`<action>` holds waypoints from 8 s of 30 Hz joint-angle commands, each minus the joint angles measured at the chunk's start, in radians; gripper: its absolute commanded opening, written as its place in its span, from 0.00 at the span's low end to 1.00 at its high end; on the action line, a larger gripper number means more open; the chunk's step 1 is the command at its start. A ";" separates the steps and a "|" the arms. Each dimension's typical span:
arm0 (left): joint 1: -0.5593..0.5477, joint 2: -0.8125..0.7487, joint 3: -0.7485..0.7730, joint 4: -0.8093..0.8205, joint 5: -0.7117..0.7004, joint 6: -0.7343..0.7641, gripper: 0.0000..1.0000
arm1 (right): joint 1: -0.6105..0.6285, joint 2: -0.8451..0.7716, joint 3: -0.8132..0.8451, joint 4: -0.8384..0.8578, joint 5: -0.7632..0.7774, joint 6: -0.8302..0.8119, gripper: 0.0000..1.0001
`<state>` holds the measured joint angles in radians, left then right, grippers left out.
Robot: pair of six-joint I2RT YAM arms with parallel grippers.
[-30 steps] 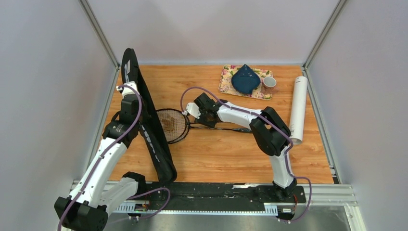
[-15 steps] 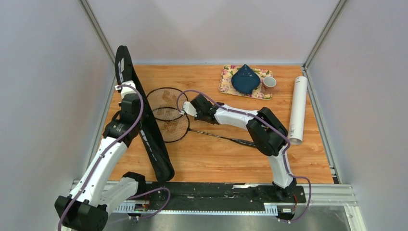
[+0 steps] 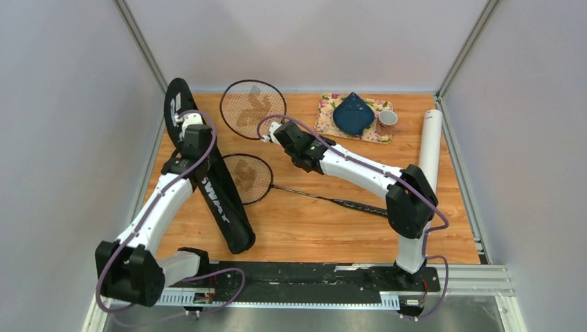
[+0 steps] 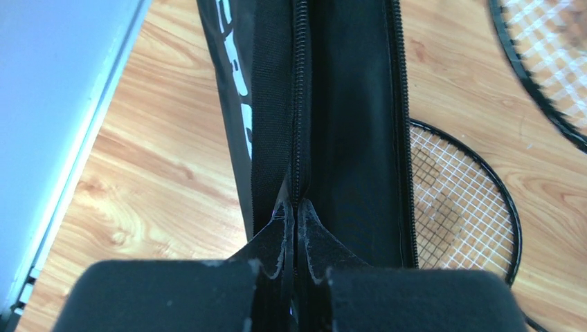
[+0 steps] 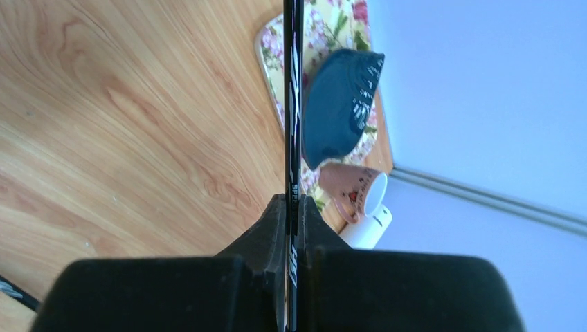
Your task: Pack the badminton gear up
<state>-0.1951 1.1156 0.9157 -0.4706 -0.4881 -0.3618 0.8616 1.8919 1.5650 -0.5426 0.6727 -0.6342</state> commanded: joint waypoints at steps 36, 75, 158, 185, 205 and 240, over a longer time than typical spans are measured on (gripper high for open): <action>0.033 -0.014 -0.253 0.622 0.808 -0.275 0.00 | 0.244 0.257 0.567 -0.546 0.061 0.427 0.00; -0.058 0.055 -0.423 0.797 1.177 -0.640 0.00 | 0.080 -0.113 -0.071 0.504 -0.116 1.024 0.00; -0.135 0.217 -0.371 0.671 1.054 -0.485 0.00 | 0.053 -0.166 -0.447 0.410 -1.043 1.241 0.00; -0.147 0.191 -0.314 0.389 0.988 -0.206 0.15 | -0.006 -0.068 -0.477 0.428 -1.342 1.188 0.51; -0.362 0.056 -0.330 0.239 0.583 -0.180 0.53 | -0.133 -0.070 -0.585 0.602 -1.150 1.389 0.39; -0.432 -0.025 -0.167 0.205 0.600 -0.242 0.63 | -0.039 -0.188 -0.068 -0.005 -0.776 1.150 0.00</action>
<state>-0.6205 1.1015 0.7036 -0.2714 0.0929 -0.5648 0.7952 1.7390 1.4052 -0.3904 -0.1692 0.6113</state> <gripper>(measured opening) 0.620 0.011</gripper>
